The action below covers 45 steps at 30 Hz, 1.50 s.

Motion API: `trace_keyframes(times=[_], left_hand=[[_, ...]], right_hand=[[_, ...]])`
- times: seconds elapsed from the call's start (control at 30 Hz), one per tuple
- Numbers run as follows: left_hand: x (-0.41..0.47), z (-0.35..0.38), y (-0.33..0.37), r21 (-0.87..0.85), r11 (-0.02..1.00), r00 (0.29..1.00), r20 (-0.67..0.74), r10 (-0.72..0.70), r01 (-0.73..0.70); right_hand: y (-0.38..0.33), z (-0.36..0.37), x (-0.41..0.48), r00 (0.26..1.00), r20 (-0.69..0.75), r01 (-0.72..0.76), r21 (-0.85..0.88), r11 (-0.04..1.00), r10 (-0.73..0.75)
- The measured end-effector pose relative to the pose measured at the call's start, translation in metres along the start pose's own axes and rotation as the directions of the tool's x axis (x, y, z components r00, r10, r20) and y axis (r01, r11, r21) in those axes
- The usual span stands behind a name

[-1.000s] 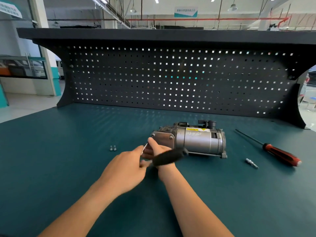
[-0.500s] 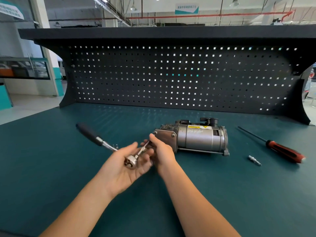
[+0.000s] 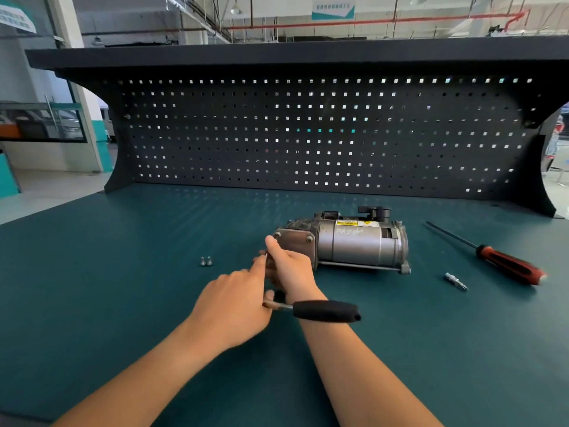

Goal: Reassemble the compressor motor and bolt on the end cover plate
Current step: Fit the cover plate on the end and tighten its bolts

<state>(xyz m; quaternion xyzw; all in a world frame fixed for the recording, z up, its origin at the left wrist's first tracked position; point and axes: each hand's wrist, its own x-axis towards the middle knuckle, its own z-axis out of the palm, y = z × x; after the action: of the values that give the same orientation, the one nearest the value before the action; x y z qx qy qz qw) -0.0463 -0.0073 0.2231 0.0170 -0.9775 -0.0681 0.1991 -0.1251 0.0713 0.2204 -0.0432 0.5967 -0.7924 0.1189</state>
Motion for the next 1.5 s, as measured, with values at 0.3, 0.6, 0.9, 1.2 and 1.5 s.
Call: trace_keyframes(times=[0.3,0.6,0.9,1.2,1.5], left_hand=[[-0.004,-0.012,-0.002,-0.693,-0.607,0.838,0.540,-0.081,0.388],[-0.001,-0.010,-0.005,-0.553,0.809,0.980,0.091,-0.178,0.198],[-0.001,0.014,-0.003,-0.159,0.987,0.998,-0.041,-0.041,0.034],[-0.001,-0.009,-0.016,-0.682,-0.585,0.840,0.542,-0.002,0.439],[0.006,-0.009,-0.010,-0.325,0.941,0.994,0.088,-0.069,0.094]], right_hand=[[-0.001,0.001,0.002,0.989,0.054,-0.140,0.136,0.981,0.134],[-0.002,0.001,0.001,0.986,0.066,-0.157,0.102,0.982,0.151],[0.004,0.000,0.005,0.992,0.031,-0.128,0.090,0.988,0.125],[0.002,0.002,0.005,0.974,0.123,-0.214,0.227,0.950,0.189],[-0.002,0.006,0.005,0.991,-0.002,-0.130,0.104,0.986,0.131]])
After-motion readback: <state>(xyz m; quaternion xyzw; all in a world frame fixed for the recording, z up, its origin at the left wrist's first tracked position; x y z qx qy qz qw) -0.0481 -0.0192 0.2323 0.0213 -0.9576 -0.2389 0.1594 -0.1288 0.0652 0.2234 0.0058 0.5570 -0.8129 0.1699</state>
